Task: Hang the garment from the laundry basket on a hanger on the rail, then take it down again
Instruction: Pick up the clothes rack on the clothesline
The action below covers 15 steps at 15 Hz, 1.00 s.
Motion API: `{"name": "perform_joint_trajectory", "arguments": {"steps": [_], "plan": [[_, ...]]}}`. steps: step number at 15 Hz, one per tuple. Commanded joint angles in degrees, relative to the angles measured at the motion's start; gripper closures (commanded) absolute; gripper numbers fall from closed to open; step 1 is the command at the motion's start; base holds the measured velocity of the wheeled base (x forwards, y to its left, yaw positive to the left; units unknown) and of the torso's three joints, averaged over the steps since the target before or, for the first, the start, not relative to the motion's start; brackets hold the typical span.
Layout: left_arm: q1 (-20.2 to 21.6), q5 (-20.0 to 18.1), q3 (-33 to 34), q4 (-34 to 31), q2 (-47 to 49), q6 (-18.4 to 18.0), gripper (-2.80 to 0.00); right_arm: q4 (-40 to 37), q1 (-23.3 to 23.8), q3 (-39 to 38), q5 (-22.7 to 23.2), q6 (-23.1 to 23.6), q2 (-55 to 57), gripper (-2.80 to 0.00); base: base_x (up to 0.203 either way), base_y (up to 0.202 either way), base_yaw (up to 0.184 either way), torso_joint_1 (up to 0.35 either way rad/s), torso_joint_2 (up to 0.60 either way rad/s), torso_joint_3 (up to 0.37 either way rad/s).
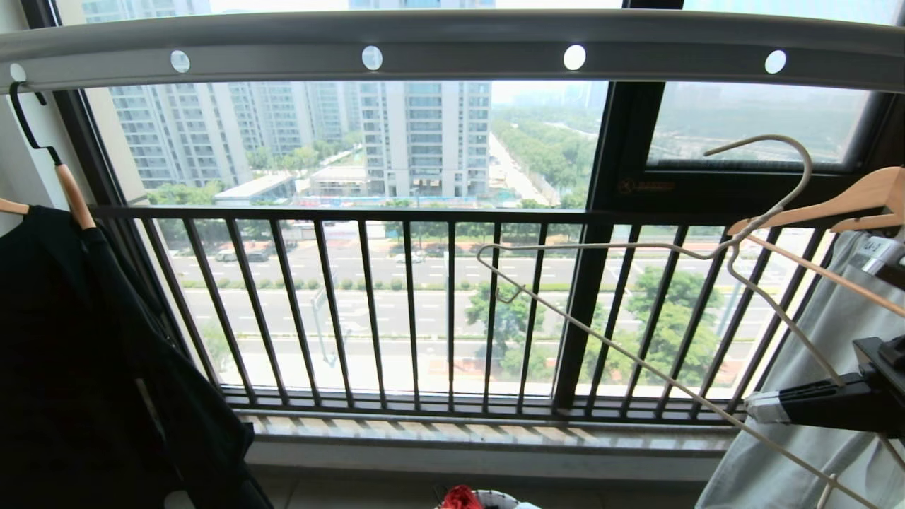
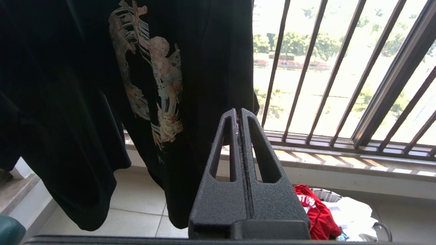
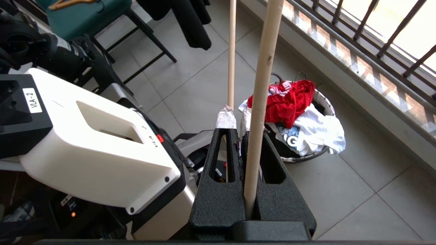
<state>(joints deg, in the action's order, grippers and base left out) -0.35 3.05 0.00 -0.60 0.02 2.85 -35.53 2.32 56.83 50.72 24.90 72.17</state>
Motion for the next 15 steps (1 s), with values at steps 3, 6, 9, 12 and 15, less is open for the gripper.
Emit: {"name": "perform_joint_trajectory", "arguments": {"steps": [3,6,9,12,15], "plan": [[0.0,0.03,-0.03,-0.02,0.06,0.05,0.0,3.8,-0.12,-0.32,2.81,0.58,3.29,0.0,0.0,0.0,0.0,0.0,0.0,0.0],[0.0,0.03,-0.08,-0.02,0.06,0.05,0.0,5.89,-0.13,-1.01,2.81,0.93,3.68,0.0,0.0,0.0,0.0,0.0,0.0,0.0],[0.0,0.03,-0.06,-0.02,0.06,0.05,0.0,6.0,-0.12,-2.41,2.81,3.66,3.94,0.0,0.0,0.0,0.0,0.0,0.0,0.0],[0.0,0.03,-0.01,-0.02,-0.02,0.05,0.0,6.35,-0.12,-2.52,2.81,3.75,3.95,0.0,0.0,0.0,0.0,0.0,0.0,0.0],[0.0,0.03,-0.08,-0.02,0.06,0.05,0.0,6.45,-0.03,-2.5,2.72,3.66,4.22,0.0,0.0,0.0,0.0,0.0,0.0,0.0]]}}
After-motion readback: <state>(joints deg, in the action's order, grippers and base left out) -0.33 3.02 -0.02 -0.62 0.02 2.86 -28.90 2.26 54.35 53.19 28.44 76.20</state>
